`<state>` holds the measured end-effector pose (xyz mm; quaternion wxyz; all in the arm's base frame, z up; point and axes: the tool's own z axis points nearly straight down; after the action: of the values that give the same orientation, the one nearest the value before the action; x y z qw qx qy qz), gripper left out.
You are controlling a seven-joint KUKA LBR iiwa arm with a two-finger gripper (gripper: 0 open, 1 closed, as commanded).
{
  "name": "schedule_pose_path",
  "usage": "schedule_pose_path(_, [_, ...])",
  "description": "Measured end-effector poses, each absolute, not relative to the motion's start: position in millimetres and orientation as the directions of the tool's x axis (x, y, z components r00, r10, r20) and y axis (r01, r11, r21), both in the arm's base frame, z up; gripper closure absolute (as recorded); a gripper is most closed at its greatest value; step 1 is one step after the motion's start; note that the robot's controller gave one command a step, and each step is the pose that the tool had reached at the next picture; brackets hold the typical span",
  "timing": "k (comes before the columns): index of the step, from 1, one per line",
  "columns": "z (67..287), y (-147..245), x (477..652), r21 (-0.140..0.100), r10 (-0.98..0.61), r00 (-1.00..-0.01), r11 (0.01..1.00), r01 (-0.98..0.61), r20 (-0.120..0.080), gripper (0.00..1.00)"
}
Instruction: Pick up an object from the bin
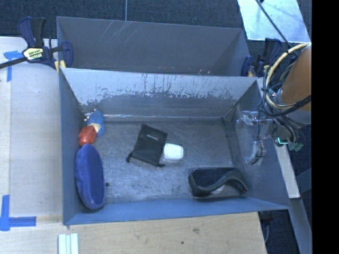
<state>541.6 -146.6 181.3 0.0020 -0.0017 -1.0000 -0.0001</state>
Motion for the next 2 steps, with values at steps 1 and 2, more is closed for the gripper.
schedule_pose_path(1, [114.7, -133.8, 487.7, 0.002, -0.152, -0.988, 0.988, -0.152, 0.004, 0.00])
schedule_pose_path(2, [69.9, -90.5, 484.7, -0.001, -0.142, -0.990, 0.990, -0.142, -0.011, 0.00])
